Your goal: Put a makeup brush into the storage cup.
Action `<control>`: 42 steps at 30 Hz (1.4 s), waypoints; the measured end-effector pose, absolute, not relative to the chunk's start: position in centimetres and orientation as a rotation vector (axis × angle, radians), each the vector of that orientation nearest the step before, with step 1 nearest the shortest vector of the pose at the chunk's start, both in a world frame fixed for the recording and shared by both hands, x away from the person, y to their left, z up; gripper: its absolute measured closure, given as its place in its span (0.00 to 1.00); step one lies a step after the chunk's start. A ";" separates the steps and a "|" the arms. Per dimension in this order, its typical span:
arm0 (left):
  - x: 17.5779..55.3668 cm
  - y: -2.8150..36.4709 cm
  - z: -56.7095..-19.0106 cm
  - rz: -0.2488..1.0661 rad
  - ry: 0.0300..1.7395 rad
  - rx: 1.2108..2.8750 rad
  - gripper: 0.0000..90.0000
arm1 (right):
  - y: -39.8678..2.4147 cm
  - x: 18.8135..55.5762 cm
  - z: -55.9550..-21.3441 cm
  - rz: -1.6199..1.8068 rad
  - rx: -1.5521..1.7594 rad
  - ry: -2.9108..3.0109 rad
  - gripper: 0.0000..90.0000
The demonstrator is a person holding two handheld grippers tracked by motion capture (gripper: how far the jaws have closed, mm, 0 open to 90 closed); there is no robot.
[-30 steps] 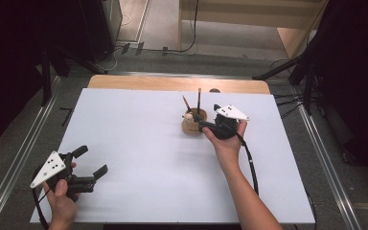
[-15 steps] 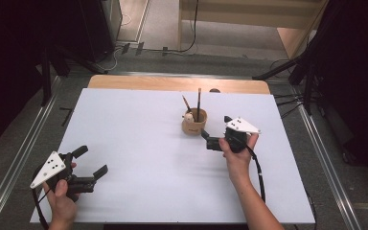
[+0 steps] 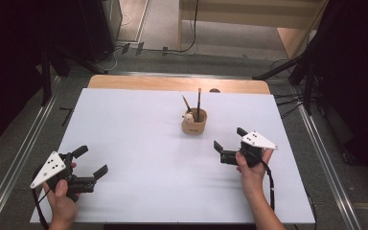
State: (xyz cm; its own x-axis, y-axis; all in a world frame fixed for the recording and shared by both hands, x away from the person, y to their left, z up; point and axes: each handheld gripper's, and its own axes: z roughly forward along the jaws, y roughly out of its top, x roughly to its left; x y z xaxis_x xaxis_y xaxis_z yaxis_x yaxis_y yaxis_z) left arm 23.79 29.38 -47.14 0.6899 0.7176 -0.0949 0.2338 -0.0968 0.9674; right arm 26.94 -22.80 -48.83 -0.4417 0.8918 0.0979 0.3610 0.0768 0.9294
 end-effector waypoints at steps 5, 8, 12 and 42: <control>23.8 29.3 -47.2 0.483 0.782 1.660 0.00 | -24.0 25.8 -49.4 1.363 1.253 1.836 0.00; 23.8 29.4 -47.1 0.486 0.782 1.658 0.00 | -24.7 25.3 -49.7 1.363 1.268 1.822 0.00; 23.8 29.4 -47.1 0.485 0.782 1.657 0.00 | -25.6 24.4 -49.6 1.365 1.279 1.808 0.00; 23.7 29.4 -47.0 0.488 0.777 1.656 0.00 | -30.8 19.6 -50.8 1.306 1.323 1.793 0.00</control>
